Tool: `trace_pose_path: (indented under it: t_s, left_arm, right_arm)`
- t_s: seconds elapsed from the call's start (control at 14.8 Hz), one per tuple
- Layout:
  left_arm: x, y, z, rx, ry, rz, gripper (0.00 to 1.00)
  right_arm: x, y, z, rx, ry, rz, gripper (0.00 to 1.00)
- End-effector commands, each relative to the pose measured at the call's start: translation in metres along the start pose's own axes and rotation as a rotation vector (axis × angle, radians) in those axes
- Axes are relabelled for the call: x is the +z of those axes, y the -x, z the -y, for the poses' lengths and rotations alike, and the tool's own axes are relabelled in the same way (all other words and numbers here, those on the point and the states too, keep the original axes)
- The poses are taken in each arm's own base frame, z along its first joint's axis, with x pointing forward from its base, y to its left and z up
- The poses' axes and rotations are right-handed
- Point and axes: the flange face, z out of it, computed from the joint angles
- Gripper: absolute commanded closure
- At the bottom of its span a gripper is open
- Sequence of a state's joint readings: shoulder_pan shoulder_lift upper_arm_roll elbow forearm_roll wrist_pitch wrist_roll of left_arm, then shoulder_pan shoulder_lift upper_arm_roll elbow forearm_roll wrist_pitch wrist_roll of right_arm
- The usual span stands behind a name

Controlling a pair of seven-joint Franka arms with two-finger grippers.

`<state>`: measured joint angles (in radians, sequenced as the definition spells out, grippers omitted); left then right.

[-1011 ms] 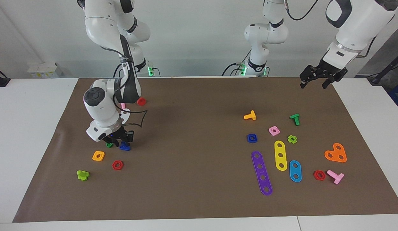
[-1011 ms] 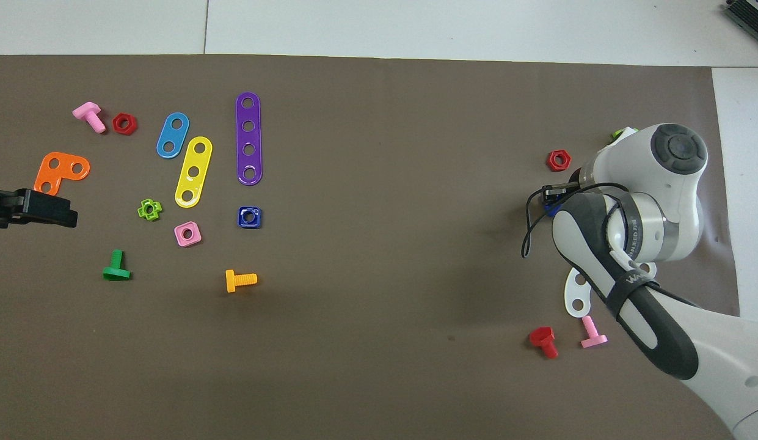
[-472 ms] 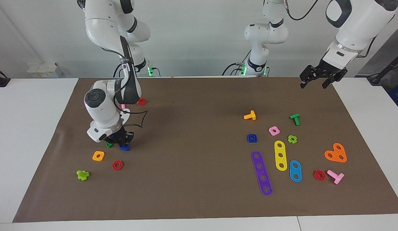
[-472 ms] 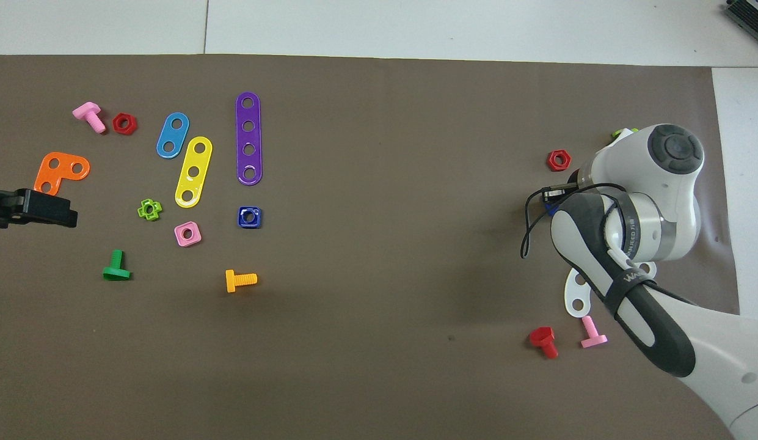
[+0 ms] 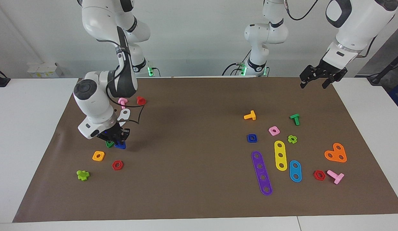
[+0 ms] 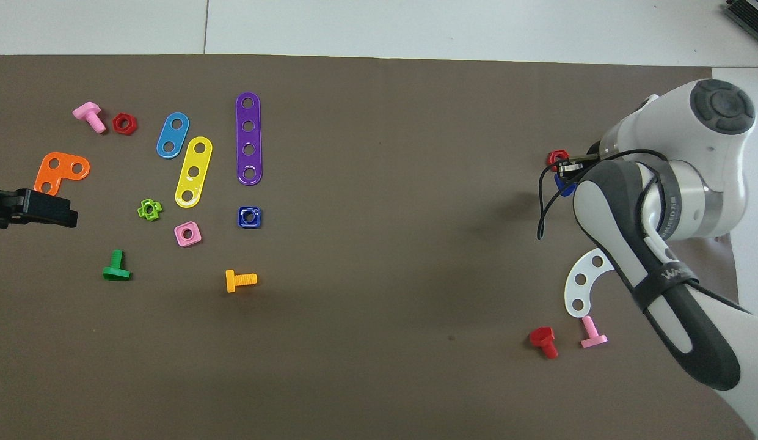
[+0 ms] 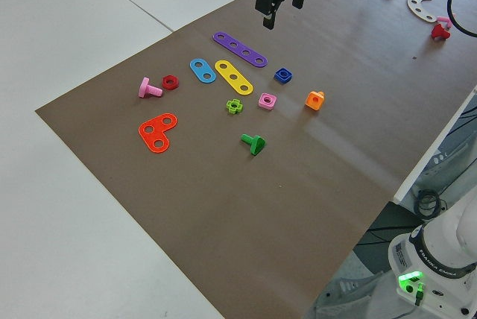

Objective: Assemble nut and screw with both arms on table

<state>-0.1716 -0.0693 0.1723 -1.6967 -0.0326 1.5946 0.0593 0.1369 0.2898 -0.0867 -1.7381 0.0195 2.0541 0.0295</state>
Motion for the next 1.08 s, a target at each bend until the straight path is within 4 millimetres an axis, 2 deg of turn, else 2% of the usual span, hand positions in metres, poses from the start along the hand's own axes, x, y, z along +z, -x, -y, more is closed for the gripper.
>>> trace_pose_path:
  t_s: [0.0, 0.27, 0.47, 0.61, 0.74, 0.88, 1.01]
  left_arm:
    - [-0.001, 0.008, 0.001, -0.013, 0.014, -0.018, 0.00]
    - [0.000, 0.008, 0.001, -0.013, 0.014, -0.016, 0.00]
    - [0.000, 0.008, 0.001, -0.013, 0.014, -0.016, 0.00]
    - [0.000, 0.008, 0.001, -0.013, 0.014, -0.016, 0.00]
    - [0.000, 0.008, 0.001, -0.013, 0.014, -0.016, 0.00]
    - [0.000, 0.008, 0.001, -0.013, 0.014, -0.016, 0.00]
    - [-0.001, 0.008, 0.001, -0.014, 0.014, -0.016, 0.00]
  right_arm:
    - [-0.046, -0.007, 0.042, 0.057, -0.019, -0.021, 1.00]
    - [-0.066, -0.001, 0.146, 0.159, -0.046, -0.063, 1.00]
    - [-0.039, 0.018, 0.235, 0.248, -0.048, -0.061, 1.00]
    - [-0.028, 0.028, 0.280, 0.278, -0.084, -0.094, 1.00]
    - [-0.022, 0.031, 0.295, 0.308, -0.098, -0.117, 1.00]
    - [0.003, 0.045, 0.332, 0.293, -0.083, -0.106, 1.00]
    - [0.025, 0.045, 0.344, 0.321, -0.087, -0.114, 1.00]
